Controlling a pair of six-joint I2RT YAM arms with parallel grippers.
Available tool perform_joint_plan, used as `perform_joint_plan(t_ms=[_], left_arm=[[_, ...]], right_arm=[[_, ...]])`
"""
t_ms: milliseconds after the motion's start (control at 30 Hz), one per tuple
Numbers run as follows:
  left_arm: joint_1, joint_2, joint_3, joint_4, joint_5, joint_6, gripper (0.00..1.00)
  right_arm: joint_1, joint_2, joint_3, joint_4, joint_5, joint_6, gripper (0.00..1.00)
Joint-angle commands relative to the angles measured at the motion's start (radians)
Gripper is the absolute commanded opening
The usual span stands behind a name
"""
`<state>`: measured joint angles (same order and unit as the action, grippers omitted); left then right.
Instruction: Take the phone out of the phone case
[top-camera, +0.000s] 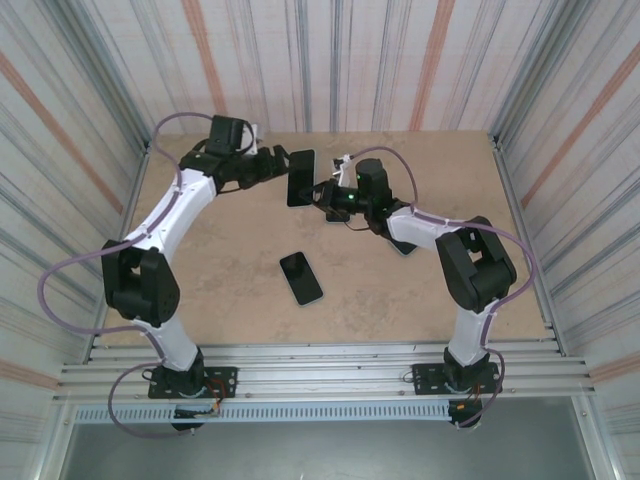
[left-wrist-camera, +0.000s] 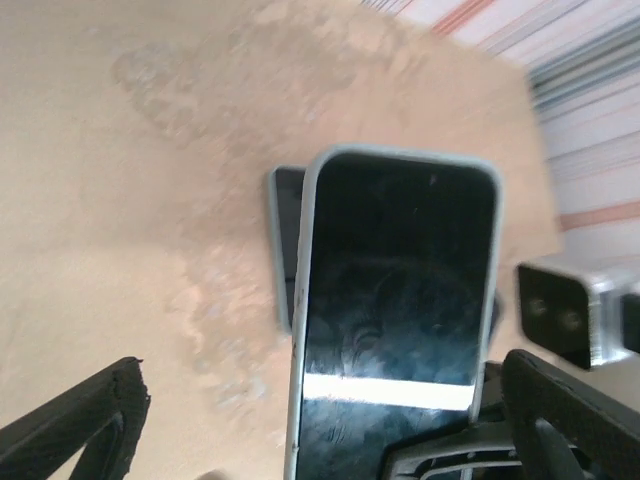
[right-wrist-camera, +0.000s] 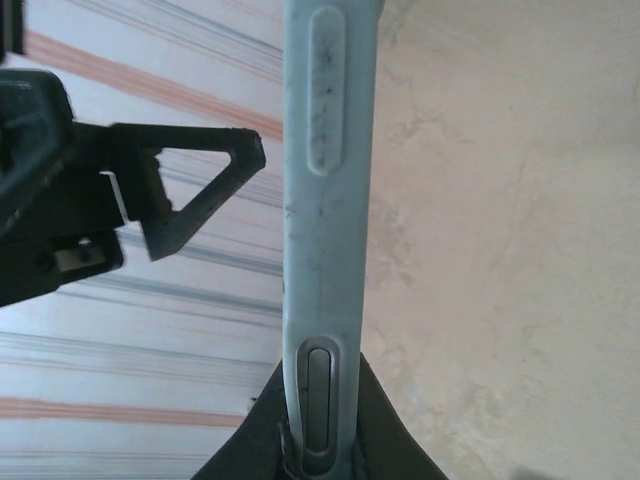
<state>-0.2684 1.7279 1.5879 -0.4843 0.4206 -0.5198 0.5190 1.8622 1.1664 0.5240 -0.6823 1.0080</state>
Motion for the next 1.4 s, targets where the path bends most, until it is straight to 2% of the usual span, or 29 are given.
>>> perform_joint_plan(t_ms=[0,200,400,533,767,1100,1233,1300,1367], left_arm=[[0.051,-0.037,-0.026,0.162,0.229,-0.105,0.92],[0.111,0.003,-0.007,0.309,0.444,-0.198,0.87],[0.115,0.067,0.081,0.341,0.555,-0.235,0.77],[0.115,0.09,0.116,0.31,0.578,-0.219,0.7],[0.114,0.108,0.124,0.361,0.627,-0.281,0.42],[0.103,0.111,0.112,0.41,0.654,-0.321,0.28],[0.101,0.108,0.103,0.425,0.653,-0.331,0.19],[0.101,0.105,0.094,0.448,0.653,-0.347,0.12],[0.103,0.1,0.085,0.466,0.641,-0.365,0.1]], right_arm=[[-0.016,-0.067,0.004,0.199,-0.092,0.124,0.02],[-0.04,-0.057,0.033,0.347,-0.188,0.265,0.03],[-0.04,-0.043,0.079,0.419,-0.266,0.318,0.03],[-0.038,-0.033,0.094,0.461,-0.288,0.348,0.04],[-0.034,-0.021,0.11,0.46,-0.3,0.357,0.04],[-0.031,0.0,0.143,0.458,-0.31,0.374,0.04],[-0.031,0.001,0.148,0.452,-0.316,0.376,0.06],[-0.031,-0.001,0.142,0.452,-0.311,0.376,0.08],[-0.032,-0.005,0.138,0.448,-0.306,0.372,0.14]])
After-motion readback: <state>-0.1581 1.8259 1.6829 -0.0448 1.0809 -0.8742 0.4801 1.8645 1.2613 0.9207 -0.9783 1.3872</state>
